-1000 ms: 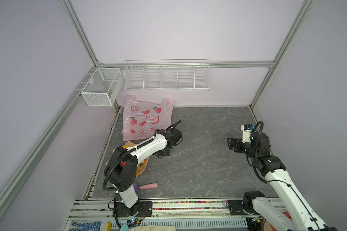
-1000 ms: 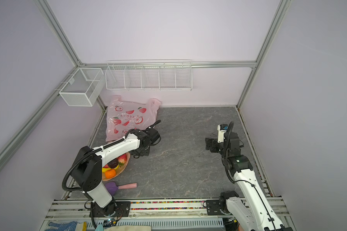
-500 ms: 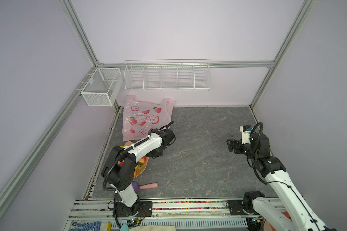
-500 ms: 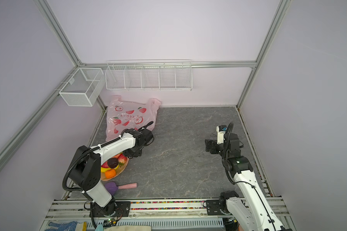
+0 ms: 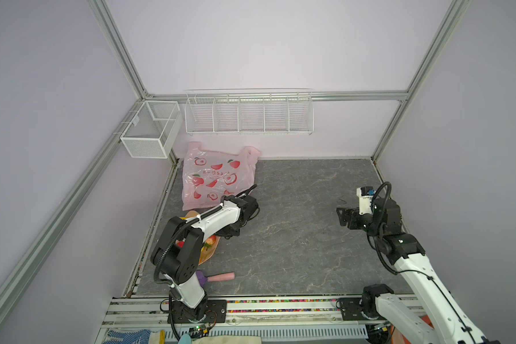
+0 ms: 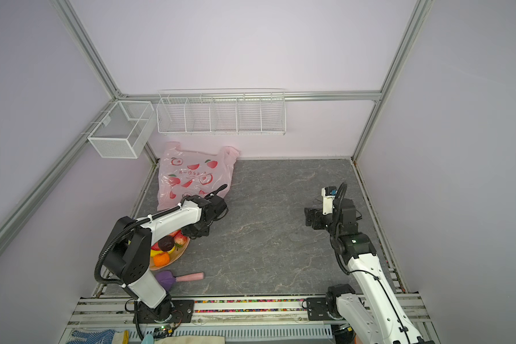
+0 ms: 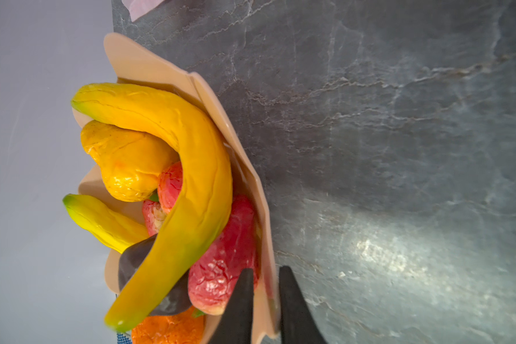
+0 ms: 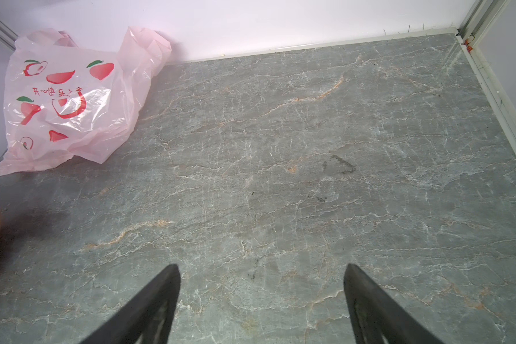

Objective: Place the fruits into the plastic bag
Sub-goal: Move the plate to the middle-left of the table.

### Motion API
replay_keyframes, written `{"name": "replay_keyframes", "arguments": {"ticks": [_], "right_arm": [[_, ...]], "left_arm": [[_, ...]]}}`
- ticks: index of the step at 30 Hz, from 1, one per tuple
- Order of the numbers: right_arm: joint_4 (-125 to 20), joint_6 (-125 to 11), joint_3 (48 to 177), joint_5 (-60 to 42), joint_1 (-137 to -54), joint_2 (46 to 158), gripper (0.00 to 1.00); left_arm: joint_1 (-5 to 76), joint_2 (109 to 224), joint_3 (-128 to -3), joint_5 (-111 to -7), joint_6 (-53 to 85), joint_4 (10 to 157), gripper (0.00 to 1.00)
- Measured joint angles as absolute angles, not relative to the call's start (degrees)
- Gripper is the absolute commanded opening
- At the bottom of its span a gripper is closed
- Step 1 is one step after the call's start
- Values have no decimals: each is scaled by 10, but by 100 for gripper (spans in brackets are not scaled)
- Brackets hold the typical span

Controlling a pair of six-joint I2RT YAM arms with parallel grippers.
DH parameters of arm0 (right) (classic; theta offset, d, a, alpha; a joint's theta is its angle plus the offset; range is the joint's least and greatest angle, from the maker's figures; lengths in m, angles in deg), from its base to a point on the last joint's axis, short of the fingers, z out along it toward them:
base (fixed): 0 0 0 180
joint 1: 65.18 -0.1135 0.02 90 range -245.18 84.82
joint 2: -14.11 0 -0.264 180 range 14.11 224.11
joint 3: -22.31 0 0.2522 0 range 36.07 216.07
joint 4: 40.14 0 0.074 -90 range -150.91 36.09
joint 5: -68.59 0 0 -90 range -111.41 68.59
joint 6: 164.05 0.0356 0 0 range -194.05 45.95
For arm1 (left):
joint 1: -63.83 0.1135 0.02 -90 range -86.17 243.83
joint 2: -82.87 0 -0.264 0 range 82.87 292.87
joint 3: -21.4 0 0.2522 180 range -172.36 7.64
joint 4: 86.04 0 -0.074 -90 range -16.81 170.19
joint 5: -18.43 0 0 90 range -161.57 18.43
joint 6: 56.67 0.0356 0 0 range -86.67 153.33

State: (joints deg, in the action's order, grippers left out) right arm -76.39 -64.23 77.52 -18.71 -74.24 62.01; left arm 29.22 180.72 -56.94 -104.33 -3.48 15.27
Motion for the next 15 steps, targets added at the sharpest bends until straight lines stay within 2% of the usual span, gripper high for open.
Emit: {"name": "replay_keyframes", "arguments": {"ticks": [3, 10, 15], "right_arm": [[-764, -642, 775, -187, -742, 620, 88], [-763, -642, 775, -187, -742, 630, 89], [-759, -642, 775, -187, -742, 638, 89]], "left_arm": [[292, 1807, -563, -1043, -32, 153, 4], [276, 1809, -572, -1050, -31, 135, 0], [228, 1828, -626, -1040, -42, 113, 0]]}}
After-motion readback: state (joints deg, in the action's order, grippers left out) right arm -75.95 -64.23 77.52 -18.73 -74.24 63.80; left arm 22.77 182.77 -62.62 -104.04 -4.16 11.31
